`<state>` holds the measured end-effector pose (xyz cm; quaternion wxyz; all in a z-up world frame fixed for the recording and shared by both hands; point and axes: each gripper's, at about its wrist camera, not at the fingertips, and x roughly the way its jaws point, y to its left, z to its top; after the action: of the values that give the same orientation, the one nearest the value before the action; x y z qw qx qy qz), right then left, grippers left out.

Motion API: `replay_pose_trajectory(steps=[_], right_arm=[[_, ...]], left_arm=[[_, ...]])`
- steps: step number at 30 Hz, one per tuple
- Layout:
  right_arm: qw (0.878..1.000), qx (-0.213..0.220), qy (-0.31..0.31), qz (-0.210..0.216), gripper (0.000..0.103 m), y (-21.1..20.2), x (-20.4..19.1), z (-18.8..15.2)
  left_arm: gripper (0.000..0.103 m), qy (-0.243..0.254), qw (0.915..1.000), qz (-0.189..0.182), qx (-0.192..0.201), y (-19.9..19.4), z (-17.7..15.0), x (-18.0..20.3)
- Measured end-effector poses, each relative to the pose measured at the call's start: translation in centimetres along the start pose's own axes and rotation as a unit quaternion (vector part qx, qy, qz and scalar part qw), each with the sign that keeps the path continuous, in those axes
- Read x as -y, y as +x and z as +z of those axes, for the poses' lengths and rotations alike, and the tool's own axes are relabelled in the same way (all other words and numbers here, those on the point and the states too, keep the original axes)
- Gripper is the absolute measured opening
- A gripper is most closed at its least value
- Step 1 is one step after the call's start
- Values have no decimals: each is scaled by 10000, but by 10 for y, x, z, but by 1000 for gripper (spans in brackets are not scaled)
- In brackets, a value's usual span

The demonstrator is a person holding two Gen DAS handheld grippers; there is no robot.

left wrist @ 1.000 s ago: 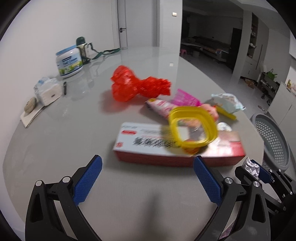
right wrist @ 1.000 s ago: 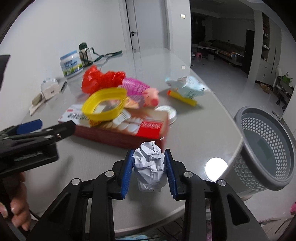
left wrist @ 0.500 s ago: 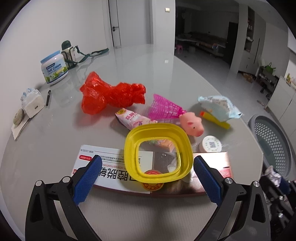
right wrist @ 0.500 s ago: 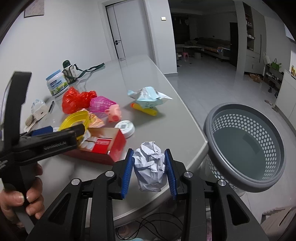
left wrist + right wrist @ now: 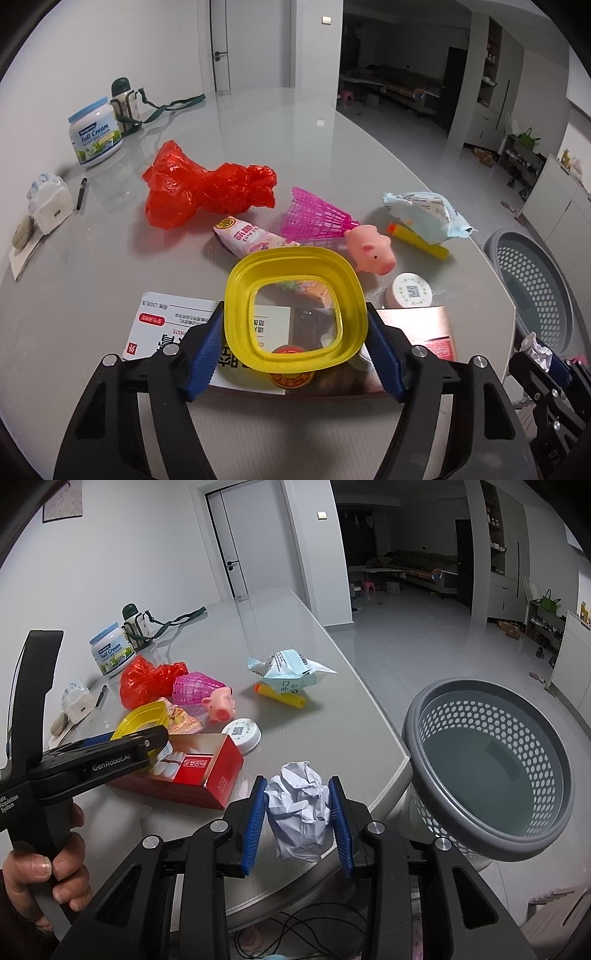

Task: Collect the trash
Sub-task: 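Grasp the yellow plastic lid with the left gripper, then carry paper and lid over the grey basket and open both grippers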

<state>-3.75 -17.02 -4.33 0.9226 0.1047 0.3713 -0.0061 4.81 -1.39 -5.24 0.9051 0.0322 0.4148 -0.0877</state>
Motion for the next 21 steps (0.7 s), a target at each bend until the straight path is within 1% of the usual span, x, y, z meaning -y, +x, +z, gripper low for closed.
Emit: replay_pose_trajectory(steps=[6,10,13,15,19,21], right_arm=[[9999,16,135,23,33,-4,10,2],[9993,164,310,-133,33,-17,33,6],[9978,262,514,-336,33,-27,60,9],[9955,363,650,-583,33,-36,85,10],[9897,459,908,-1005,33,-48,133,8],[9874,465,992,-1144,33,-51,151,8]], left_arm=[[68,82,9998,-88,137,-15,3,10],[68,313,9984,-323,340,-32,11,37],[68,552,9955,-636,428,-40,14,69],[68,778,9923,-859,437,-41,15,96],[68,1154,9846,-1275,324,-34,17,148],[68,1299,9802,-1474,258,-28,18,173]])
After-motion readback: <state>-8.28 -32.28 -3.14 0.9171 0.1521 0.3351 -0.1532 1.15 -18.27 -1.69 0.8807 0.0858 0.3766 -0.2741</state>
